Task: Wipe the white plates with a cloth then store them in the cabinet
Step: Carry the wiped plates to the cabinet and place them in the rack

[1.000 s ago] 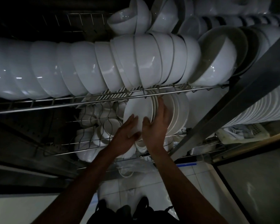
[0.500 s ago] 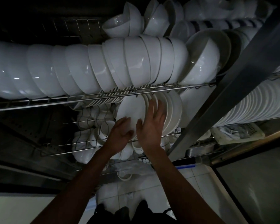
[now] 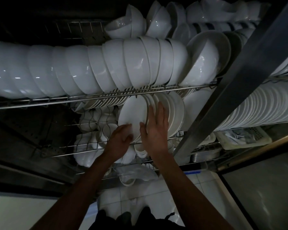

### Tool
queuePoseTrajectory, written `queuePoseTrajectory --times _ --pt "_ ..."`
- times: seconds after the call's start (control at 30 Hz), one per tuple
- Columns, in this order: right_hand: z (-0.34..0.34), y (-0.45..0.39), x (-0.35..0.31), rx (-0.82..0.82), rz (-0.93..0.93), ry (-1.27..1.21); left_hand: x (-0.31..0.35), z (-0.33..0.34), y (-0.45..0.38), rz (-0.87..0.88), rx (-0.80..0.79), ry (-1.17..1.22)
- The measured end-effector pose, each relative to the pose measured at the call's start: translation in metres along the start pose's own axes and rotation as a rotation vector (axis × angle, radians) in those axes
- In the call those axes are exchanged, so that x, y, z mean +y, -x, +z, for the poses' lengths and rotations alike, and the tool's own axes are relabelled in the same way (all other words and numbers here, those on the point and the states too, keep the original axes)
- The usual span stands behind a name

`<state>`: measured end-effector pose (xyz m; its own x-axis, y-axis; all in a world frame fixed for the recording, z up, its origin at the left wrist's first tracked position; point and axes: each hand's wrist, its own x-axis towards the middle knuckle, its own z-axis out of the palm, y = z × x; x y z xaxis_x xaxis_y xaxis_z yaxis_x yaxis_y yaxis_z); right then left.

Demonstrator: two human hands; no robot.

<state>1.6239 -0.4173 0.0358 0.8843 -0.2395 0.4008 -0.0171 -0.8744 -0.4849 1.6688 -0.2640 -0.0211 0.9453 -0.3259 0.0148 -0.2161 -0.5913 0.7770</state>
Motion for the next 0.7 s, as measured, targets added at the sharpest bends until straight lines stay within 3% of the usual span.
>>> queuePoseTrajectory --times 0.4,0.6,0.7 --pt "0.0 0.003 -0.012 -0.056 -0.224 0.051 -0.009 -0.023 0.022 0.042 0.032 -0.176" --pt "0.004 0.006 -0.035 -0.196 -0.289 0.087 -0.009 -0.067 0.047 0.07 0.073 -0.328" --pt "0.009 0.012 -0.057 -0.345 -0.33 0.122 -0.015 -0.093 0.066 0.064 0.083 -0.436"
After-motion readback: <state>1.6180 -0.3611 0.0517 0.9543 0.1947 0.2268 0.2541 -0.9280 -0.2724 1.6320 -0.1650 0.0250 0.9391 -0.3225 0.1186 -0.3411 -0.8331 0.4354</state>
